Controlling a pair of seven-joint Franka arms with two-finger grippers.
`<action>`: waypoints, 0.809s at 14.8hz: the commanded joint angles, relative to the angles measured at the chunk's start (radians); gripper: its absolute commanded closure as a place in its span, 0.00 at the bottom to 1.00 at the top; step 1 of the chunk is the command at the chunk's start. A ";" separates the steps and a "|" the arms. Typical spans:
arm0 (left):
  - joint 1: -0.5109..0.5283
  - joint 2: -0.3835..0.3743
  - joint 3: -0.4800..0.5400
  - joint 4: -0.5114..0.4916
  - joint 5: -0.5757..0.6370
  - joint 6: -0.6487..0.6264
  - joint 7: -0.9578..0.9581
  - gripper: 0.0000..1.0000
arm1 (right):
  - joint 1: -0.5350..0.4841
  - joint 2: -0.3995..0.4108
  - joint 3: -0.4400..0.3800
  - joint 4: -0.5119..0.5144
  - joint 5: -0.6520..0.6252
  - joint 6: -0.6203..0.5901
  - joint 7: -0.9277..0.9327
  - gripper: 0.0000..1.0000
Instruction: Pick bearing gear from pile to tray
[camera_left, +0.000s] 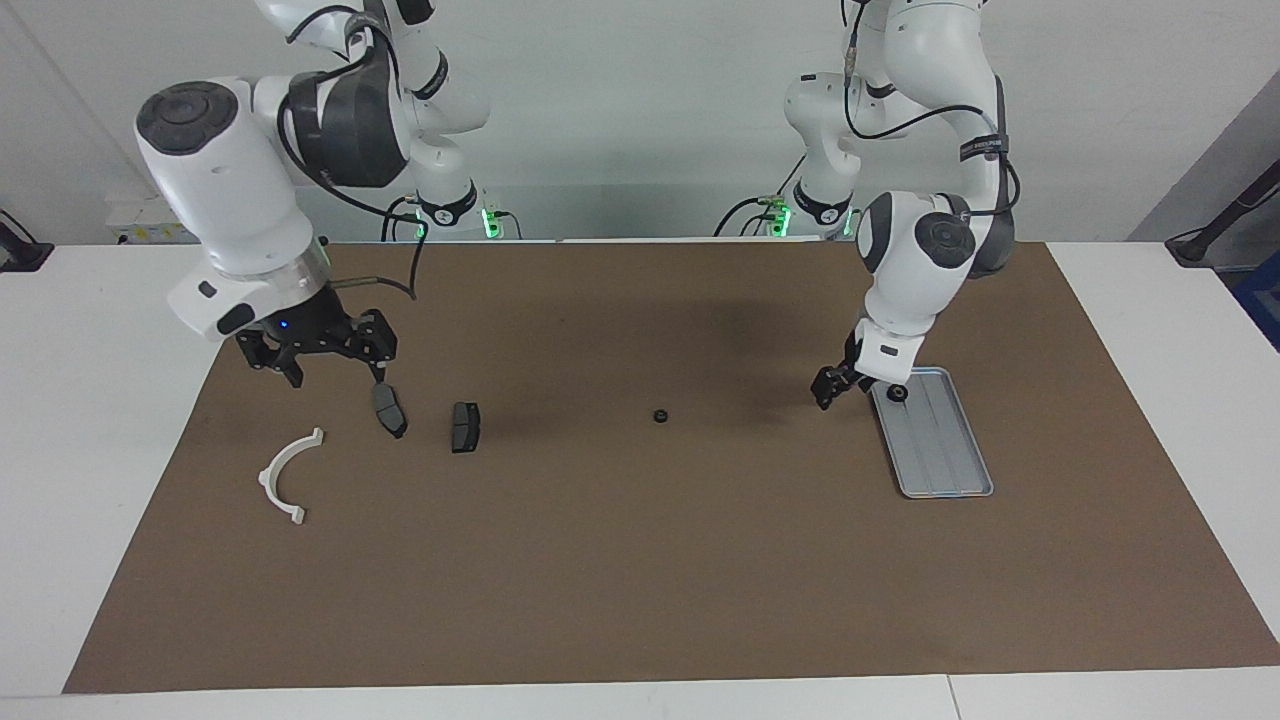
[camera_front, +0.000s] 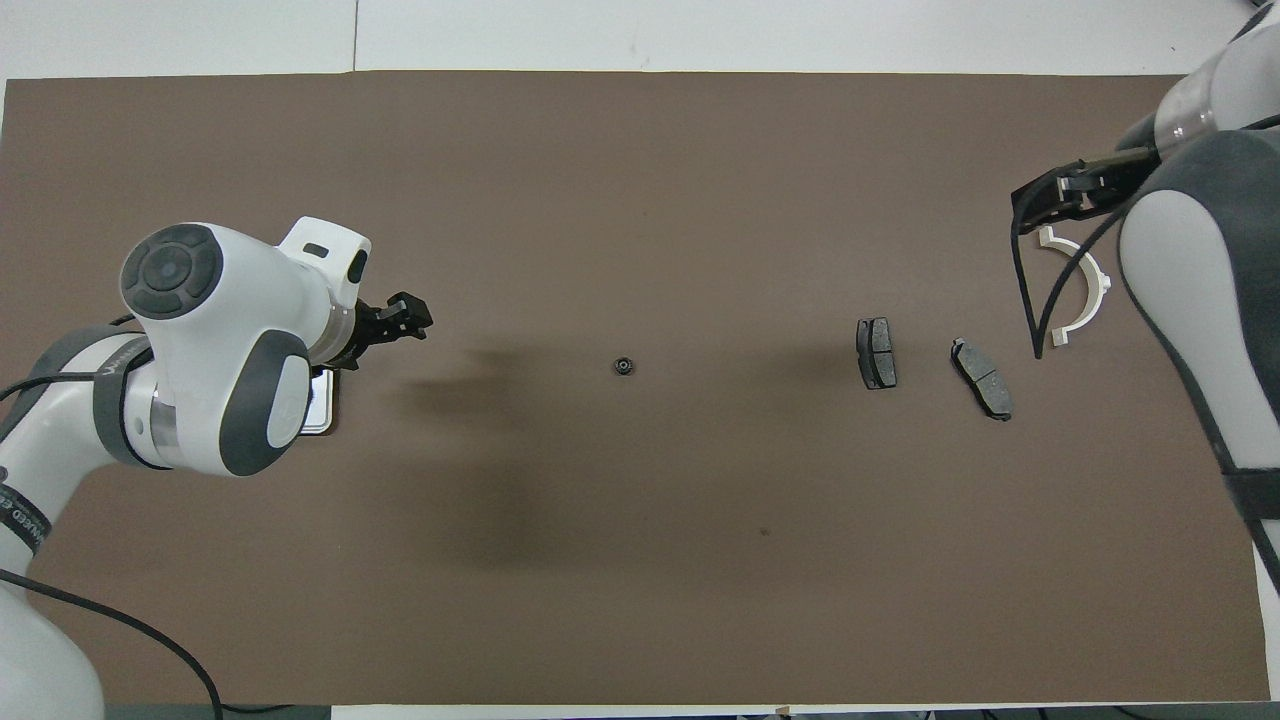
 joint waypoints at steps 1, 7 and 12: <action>-0.091 0.068 0.019 0.133 -0.010 -0.087 -0.109 0.00 | -0.010 -0.096 0.009 -0.046 -0.005 -0.074 -0.017 0.00; -0.264 0.297 0.019 0.432 -0.007 -0.173 -0.393 0.00 | -0.043 -0.141 0.008 -0.063 0.005 -0.131 -0.115 0.00; -0.350 0.412 0.029 0.543 0.002 -0.181 -0.442 0.00 | -0.070 -0.222 0.006 -0.243 0.011 -0.011 -0.110 0.00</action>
